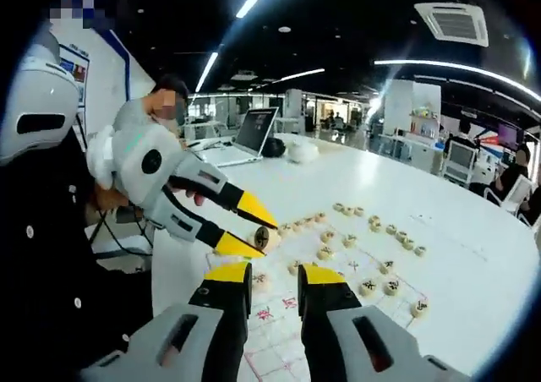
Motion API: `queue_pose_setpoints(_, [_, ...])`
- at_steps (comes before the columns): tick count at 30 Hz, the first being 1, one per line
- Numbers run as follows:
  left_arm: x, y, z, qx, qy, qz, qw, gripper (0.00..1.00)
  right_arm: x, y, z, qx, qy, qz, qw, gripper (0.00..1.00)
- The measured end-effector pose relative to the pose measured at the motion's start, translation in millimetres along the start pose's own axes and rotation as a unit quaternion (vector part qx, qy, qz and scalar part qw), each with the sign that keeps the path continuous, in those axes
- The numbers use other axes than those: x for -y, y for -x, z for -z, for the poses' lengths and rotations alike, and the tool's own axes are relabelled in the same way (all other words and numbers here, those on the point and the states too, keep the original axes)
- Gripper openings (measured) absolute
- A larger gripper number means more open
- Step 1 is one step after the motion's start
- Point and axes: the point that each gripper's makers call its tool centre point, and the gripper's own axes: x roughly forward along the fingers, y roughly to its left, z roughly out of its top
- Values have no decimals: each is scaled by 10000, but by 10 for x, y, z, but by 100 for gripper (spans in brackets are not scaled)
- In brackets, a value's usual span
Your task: Pick up the chess pieces one by one and place each piece onto its starting position on the chessboard, setting the pieces on their correct points until all the chess pieces are arranged in the starting layout
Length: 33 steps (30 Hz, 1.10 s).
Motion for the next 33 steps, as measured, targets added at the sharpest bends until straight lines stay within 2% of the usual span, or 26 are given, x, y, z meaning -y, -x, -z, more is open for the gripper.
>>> queue_pose_setpoints(1, [-6, 0, 8, -26, -27, -46, 10000, 20, -3, -20, -1, -46, -8, 7, 10000, 23])
queue_pose_setpoints(3, [-62, -21, 53, -239, -357, -293, 9986, 20, -10, -114, -8, -240, -115, 37, 9996, 23])
queue_pose_setpoints(5, [-96, -56, 58, -306, -542, -514, 9967, 20, -5, -204, -48, -257, -170, 103, 9995, 24])
queue_pose_setpoints(10, [-216, -97, 48, -498, -807, -1040, 9900, 20, 25, -490, -137, -138, -158, 523, 9984, 28])
queue_pose_setpoints(11, [-256, -94, 109, -755, -888, -1191, 9860, 20, 43, -520, -149, -106, -208, 572, 9981, 28])
queue_pose_setpoints(12, [-298, -104, 122, -774, -985, -1331, 9832, 20, 84, -549, -186, -4, -230, 695, 9973, 28])
queue_pose_setpoints(14, [-282, -134, 115, -729, -935, -1350, 9837, 20, 115, -591, -205, 65, -210, 780, 9967, 28])
queue_pose_setpoints(17, [-290, -128, 136, -851, -1167, -1547, 9773, 20, 37, -682, -215, 208, -638, 630, 9958, 28])
queue_pose_setpoints(21, [-275, -132, 186, -953, -1228, -1609, 9746, 20, 52, -722, -179, 192, -612, 683, 9956, 28])
queue_pose_setpoints(24, [-276, -119, 181, -1024, -1451, -1744, 9685, 20, 53, -747, -174, 216, -719, 670, 9949, 27])
queue_pose_setpoints(29, [-293, -117, 214, -1175, -1599, -1837, 9627, 20, 49, -793, -167, 235, -748, 696, 9945, 26])
queue_pose_setpoints(33, [-271, -113, 213, -1173, -1636, -1804, 9628, 20, 35, -802, -162, 220, -662, 708, 9950, 24])
